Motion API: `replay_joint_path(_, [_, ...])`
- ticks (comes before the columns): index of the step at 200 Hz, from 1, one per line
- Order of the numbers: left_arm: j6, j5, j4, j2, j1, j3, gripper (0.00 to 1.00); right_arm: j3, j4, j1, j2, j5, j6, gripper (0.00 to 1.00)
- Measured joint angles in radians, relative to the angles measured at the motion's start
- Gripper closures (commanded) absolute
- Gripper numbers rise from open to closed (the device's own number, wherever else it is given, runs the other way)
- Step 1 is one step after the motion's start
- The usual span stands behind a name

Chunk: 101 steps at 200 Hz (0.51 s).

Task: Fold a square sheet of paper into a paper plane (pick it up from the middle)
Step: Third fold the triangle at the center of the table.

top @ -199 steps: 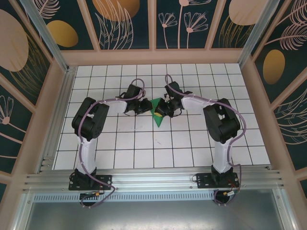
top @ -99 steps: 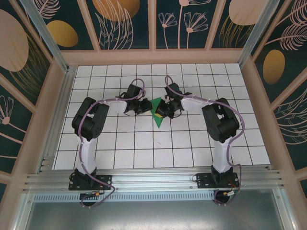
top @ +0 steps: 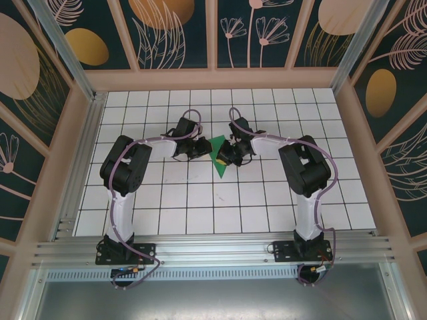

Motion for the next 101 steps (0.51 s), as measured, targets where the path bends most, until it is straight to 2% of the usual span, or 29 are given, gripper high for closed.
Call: replay_joint_path(101, [0.0, 0.0, 0.0, 0.0, 0.0, 0.0, 0.82, -0.013, 0.039, 0.0, 0.005, 0.003, 0.029, 0.98])
